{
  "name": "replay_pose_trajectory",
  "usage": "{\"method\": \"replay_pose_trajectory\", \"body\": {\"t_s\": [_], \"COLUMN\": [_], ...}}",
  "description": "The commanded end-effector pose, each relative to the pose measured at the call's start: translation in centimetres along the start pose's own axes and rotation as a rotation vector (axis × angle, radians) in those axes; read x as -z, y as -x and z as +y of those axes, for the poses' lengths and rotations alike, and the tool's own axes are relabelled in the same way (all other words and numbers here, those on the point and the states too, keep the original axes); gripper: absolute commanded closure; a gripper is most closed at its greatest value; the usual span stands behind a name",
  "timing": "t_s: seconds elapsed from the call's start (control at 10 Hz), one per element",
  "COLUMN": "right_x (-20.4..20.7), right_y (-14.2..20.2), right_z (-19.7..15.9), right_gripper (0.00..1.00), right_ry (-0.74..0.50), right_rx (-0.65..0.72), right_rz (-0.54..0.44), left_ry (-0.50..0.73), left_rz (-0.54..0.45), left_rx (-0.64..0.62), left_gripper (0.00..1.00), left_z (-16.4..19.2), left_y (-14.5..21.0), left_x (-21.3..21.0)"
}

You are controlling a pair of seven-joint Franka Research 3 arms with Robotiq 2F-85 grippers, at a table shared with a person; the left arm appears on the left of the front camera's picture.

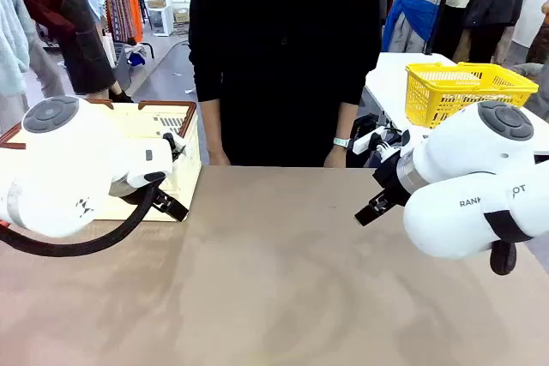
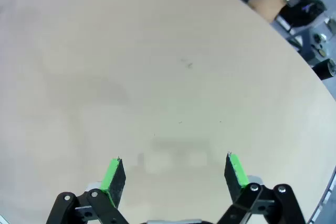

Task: Place the drinks into the Shopping basket.
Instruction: Pick up one drink and place it into the Shopping basket.

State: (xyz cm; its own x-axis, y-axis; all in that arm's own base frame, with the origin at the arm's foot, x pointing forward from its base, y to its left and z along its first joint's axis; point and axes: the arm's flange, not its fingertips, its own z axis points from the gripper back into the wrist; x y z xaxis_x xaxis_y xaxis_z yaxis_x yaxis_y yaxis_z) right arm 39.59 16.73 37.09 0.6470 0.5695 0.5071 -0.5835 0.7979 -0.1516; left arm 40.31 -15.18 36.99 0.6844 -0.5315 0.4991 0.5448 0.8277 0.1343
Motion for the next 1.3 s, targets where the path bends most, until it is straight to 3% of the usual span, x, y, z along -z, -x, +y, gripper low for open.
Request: {"method": "replay_pose_trajectory", "body": {"t_s": [0.0, 1.2], "right_x": [-0.01, -0.01], "right_y": [0.0, 0.0], "right_z": [0.0, 0.0], "right_gripper": [0.0, 0.0], "right_ry": [0.0, 0.0], "right_rx": [0.0, 0.0], "right_rz": [0.0, 0.0], "left_ry": [0.0, 0.0], "left_rz": [0.0, 0.0], "left_rx": [0.0, 0.0], "left_gripper": [0.0, 0.0], "left_z": [0.0, 0.0], "left_y": [-0.01, -0.01], "left_x": [-0.01, -0.01]}}
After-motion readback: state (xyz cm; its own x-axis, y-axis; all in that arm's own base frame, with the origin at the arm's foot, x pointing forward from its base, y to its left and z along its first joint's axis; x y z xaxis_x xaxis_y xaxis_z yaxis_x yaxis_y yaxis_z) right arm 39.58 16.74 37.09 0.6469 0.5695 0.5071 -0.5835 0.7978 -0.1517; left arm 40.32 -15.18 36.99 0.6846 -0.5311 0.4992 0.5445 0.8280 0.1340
